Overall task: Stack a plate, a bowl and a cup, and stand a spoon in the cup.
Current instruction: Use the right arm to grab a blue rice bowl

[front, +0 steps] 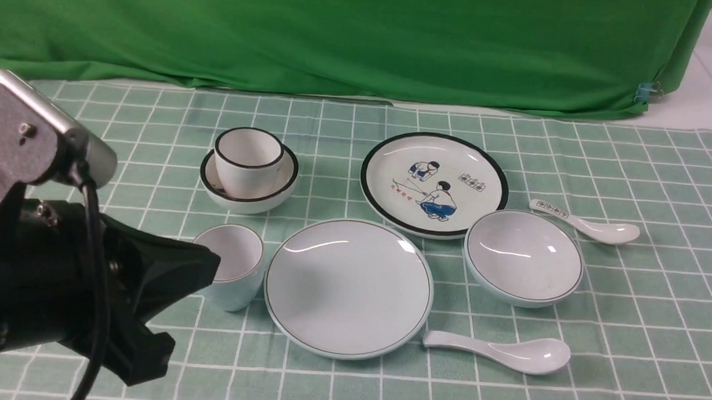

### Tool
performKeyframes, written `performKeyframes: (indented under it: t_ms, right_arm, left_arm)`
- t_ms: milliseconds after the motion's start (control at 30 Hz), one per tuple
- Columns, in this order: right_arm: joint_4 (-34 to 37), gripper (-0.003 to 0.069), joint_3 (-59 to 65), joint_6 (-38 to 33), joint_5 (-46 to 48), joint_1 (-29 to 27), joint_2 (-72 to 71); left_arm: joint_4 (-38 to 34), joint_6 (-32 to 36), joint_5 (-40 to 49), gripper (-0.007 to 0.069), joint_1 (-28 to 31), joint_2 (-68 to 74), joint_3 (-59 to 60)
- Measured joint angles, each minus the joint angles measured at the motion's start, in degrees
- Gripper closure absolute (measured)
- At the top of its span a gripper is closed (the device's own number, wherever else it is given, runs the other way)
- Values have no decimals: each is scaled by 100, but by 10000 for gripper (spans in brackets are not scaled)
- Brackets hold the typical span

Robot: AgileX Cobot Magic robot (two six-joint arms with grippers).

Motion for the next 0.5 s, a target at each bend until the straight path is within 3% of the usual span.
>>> performKeyframes:
  t_ms: [67, 200, 233, 300, 400, 500]
  right_arm:
    - [0, 430, -13, 119, 164, 24, 0]
    - [19, 482, -526, 178, 1382, 138, 333]
    - [19, 512, -1151, -143, 2308, 271, 847]
    - [19, 519, -1518, -396, 2807, 357, 1194]
    - [19, 524, -2859, -1256, 4516, 736, 2681]
    - [19, 519, -3832, -1773, 5602, 997, 4032]
  left_arm:
    - [0, 0, 15, 607, 0, 0, 0]
    - [11, 44, -7, 607, 0, 0, 0]
    - [11, 97, -30, 607, 0, 0, 0]
    - [11, 130, -42, 607, 0, 0, 0]
    - [-1, 185, -48, 607, 0, 0, 0]
    - [-104, 246, 26, 607, 0, -65, 0]
